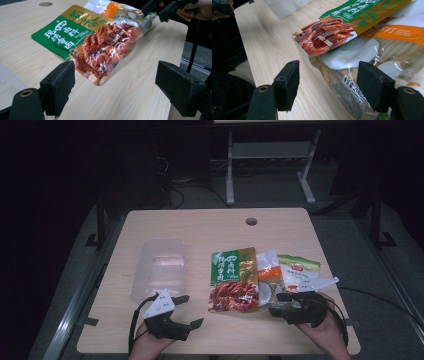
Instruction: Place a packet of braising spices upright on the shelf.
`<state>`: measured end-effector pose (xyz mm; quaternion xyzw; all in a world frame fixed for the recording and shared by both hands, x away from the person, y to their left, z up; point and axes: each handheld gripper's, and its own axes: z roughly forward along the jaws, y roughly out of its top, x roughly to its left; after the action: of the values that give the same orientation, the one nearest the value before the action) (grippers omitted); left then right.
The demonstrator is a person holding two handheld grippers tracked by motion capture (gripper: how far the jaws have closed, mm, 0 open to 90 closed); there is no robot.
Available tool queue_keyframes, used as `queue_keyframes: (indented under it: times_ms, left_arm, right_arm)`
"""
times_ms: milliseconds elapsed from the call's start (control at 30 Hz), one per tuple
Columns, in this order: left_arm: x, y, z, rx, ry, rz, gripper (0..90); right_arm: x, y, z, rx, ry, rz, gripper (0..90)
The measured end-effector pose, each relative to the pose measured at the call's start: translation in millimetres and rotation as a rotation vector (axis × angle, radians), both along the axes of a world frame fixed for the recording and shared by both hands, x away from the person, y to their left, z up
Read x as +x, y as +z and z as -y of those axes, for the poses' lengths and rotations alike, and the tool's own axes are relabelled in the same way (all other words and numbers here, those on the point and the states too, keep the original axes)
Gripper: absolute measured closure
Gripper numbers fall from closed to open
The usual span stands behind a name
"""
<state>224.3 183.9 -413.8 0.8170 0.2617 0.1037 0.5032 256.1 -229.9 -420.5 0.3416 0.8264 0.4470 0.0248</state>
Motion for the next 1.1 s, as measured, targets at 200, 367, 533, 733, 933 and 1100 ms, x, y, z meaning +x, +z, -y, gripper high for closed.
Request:
queue_keyframes:
  times_ms: [200,367,533,733,933,1100]
  left_arm:
    - [2.3,-3.2,1.5,0.005,-0.005,-0.013,15.9]
    - [1.4,-3.3,2.6,-0.001,-0.007,-0.018,16.0]
    - [1.1,-4.6,4.7,0.003,-0.008,-0.027,16.0]
    - [1.7,-3.9,5.4,0.002,-0.011,-0.021,16.0]
    - [2.3,-3.8,5.2,0.013,-0.014,-0.021,16.0]
    - [2.3,-4.1,5.1,0.010,-0.016,-0.027,16.0]
  right_arm:
    - [2.1,-2.3,0.0,0.001,0.004,-0.013,34.1]
    - [2.0,-1.9,-1.6,0.009,0.015,-0.008,34.1]
    - [4.2,2.0,-4.1,0.032,0.012,-0.002,34.0]
    - [19.4,15.6,-9.1,0.012,-0.007,0.003,34.4]
    - [43.1,27.1,-19.7,-0.018,-0.003,-0.024,34.8]
    - [70.0,34.3,-28.8,-0.034,-0.025,-0.066,36.9]
